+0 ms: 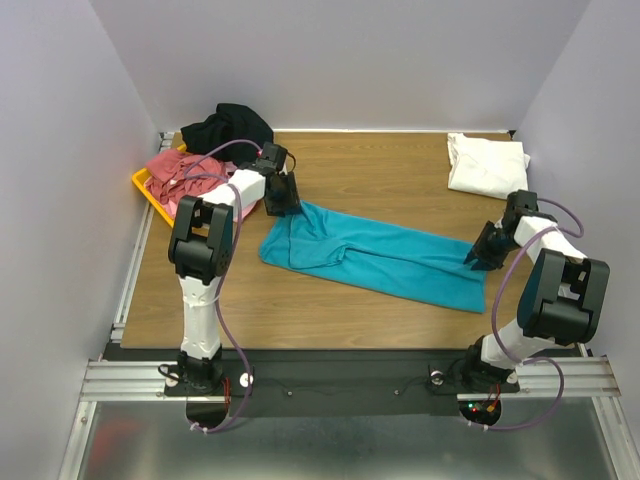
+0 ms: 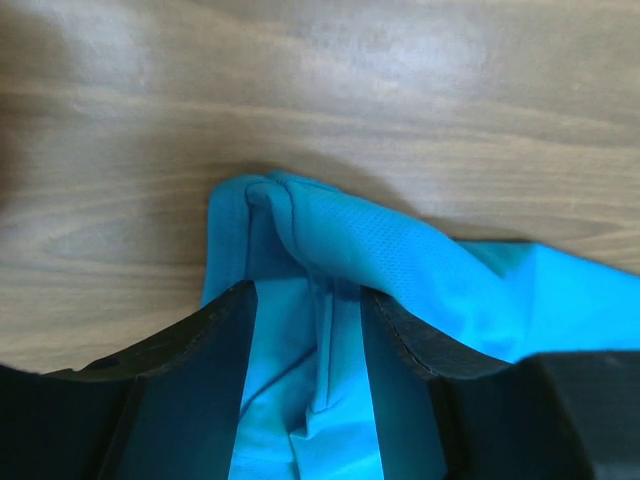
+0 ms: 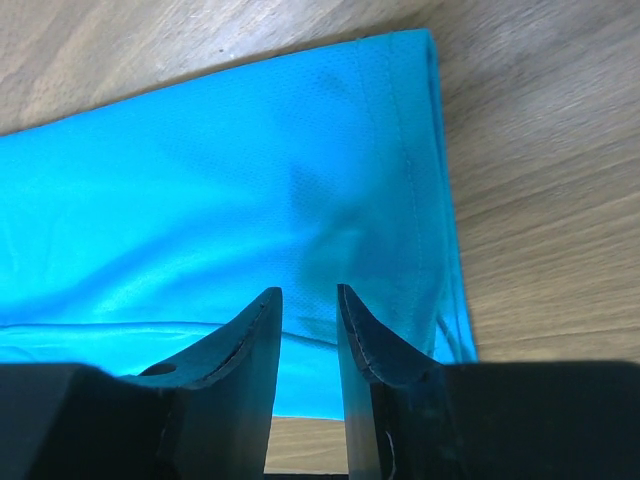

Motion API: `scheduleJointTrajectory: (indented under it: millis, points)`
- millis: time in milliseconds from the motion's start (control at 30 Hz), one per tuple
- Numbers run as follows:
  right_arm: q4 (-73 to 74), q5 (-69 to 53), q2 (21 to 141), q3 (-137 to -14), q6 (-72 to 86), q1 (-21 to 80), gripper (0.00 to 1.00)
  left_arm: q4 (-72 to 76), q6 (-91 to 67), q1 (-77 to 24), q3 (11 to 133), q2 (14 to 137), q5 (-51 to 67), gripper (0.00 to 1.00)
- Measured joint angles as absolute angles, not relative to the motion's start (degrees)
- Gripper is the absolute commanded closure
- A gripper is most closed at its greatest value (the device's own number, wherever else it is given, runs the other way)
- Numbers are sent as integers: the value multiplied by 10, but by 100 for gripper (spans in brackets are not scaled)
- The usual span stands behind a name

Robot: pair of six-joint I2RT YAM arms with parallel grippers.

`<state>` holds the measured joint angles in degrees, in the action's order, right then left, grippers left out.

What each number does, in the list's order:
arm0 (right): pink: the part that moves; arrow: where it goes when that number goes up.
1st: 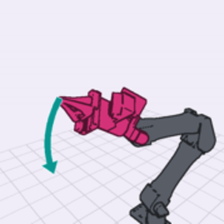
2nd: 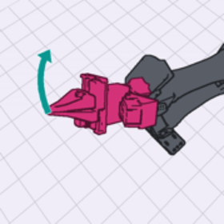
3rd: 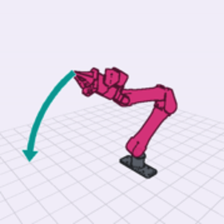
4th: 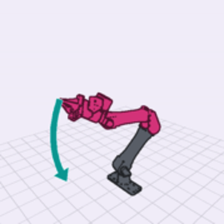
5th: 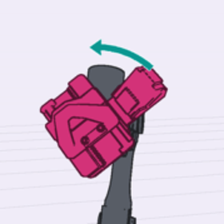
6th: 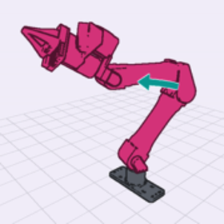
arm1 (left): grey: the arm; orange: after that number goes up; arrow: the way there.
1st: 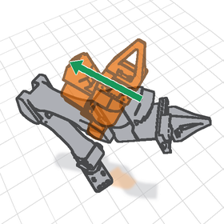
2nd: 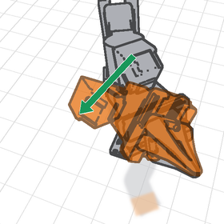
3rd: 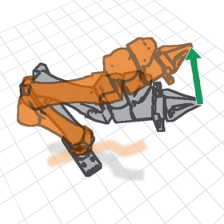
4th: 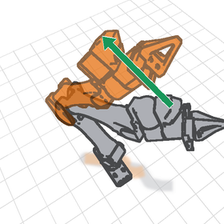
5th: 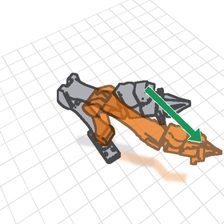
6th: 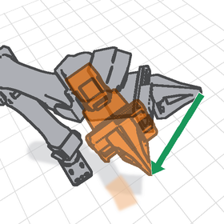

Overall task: Fold and stack the t-shirts
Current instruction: Fold the tshirt

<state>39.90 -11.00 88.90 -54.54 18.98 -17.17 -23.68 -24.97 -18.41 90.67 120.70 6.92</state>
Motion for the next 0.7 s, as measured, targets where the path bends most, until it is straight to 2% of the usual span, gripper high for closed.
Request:
scheduleJointTrajectory:
  millis: [300, 367, 500, 633, 700]
  points:
    - [393, -123, 888, -538, 188, -172, 66, -230, -251, -184, 936, 1220, 66, 50]
    - [394, -123, 888, -535, 188, -172, 66, -229, -251, -184, 941, 1225, 65, 58]
    - [392, -123, 888, -535, 188, -172, 66, -230, -252, -184, 947, 1235, 64, 63]
    - [391, -123, 888, -535, 188, -172, 66, -232, -250, -184, 951, 1240, 62, 84]
    - [391, -122, 888, -535, 188, -172, 66, -235, -248, -184, 955, 1240, 60, 86]
